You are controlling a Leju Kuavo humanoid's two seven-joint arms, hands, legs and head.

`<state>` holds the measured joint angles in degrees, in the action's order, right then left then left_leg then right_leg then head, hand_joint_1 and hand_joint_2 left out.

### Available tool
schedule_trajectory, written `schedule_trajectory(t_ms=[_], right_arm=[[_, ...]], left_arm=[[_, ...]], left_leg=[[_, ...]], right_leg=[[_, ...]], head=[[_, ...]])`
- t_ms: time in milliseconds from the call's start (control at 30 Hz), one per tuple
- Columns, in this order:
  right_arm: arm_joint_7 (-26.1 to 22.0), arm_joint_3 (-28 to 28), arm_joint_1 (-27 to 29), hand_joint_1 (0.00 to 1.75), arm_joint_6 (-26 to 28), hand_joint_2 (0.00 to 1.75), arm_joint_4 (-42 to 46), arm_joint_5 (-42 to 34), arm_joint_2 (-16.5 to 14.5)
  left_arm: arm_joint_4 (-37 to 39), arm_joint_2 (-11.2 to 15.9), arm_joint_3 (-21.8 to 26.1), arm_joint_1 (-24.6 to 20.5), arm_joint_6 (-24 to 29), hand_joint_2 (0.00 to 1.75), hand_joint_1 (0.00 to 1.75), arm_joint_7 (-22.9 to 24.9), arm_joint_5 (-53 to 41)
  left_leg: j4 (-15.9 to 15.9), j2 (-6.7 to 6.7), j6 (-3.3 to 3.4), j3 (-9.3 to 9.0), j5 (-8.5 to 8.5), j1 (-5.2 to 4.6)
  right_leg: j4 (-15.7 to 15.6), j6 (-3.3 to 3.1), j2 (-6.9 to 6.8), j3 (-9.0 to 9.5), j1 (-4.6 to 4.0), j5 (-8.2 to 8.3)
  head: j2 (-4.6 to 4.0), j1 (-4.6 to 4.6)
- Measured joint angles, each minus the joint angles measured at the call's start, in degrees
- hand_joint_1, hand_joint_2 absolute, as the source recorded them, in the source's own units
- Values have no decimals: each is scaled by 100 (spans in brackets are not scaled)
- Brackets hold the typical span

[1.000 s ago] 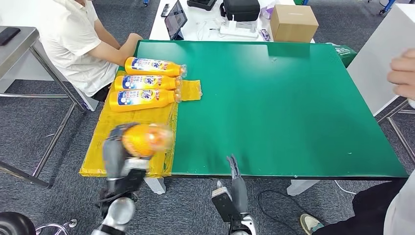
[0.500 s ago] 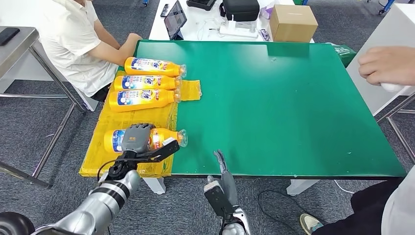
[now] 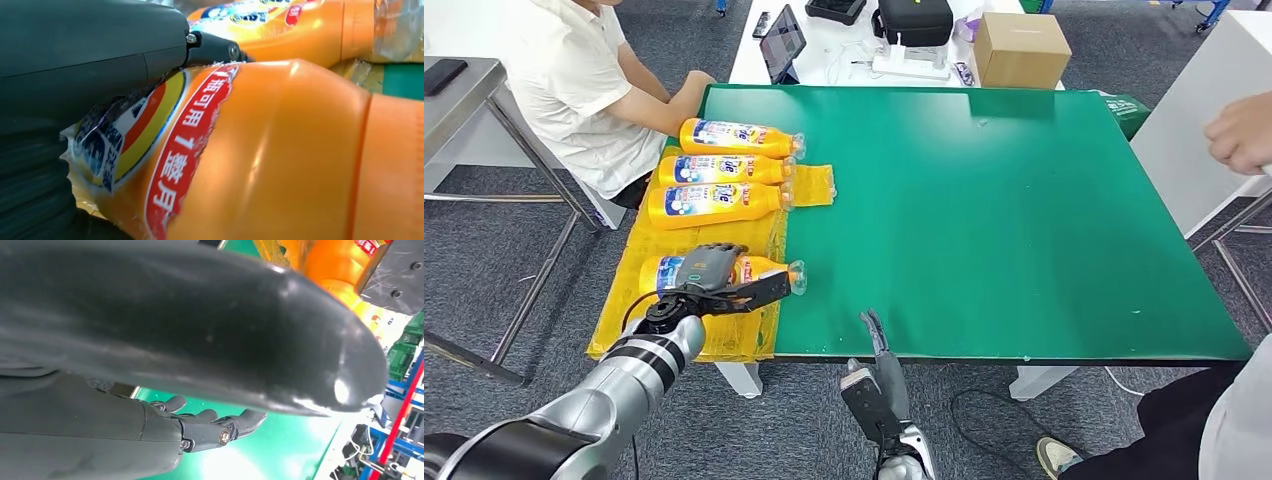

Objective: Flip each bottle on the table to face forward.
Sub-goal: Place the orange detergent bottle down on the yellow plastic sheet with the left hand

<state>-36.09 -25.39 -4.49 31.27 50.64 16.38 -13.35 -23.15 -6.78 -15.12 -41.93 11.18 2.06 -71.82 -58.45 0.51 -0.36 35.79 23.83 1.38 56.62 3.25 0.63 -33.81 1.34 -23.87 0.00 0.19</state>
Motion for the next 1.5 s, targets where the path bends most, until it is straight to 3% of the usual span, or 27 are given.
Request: schedule_trajectory(t_ms=[167,567,700,933,1200,1300,1500], right_arm=[[-91,63,-46,0,27,0,-113,8,-9],[-276,133,-197,0,130,0,-492,124,-42],[-301,162,-220,0,201,0,-576,132,-44],[-363,184,-159,0,347,0,-629,80,-46],[-375,198,-118,0,452,0,-615,-59,-42],[-377,204,-77,0,128,0,-506,-383,-25],[-396,201,386,0,-1512,0,684,-1384,138]], left_arm=[[16,3,9,-112,-898,175,0,-667,487],[-539,-59,-245,311,-1745,175,0,-1935,2400],[-965,-85,-333,663,-1308,175,0,-2108,3069],[-2433,-251,-526,1684,355,175,0,-2171,4116],[-3418,-273,-1011,2296,723,175,0,-2347,4438],[-3713,-269,-1179,2463,593,175,0,-2329,4705],[-4305,-274,-1276,2870,-411,175,0,-2236,6581]], left_leg=[[0,2,0,-3,0,0],[0,35,1,-23,0,-2],[0,33,1,-25,-1,-2],[-1,28,2,10,-2,-2],[0,26,1,29,0,-2],[0,26,1,30,0,-2],[-1,26,1,34,1,-2]], right_leg=[[0,1,-1,8,0,-1],[-3,1,-29,39,2,-6],[-3,1,-28,36,1,-4],[-2,1,-27,-2,1,-4],[-2,1,-27,-24,1,-4],[-2,1,-27,-24,1,-5],[-2,1,-27,-26,1,-5]], head=[[0,0],[0,0],[0,0],[0,1],[0,0],[0,0],[0,-1]])
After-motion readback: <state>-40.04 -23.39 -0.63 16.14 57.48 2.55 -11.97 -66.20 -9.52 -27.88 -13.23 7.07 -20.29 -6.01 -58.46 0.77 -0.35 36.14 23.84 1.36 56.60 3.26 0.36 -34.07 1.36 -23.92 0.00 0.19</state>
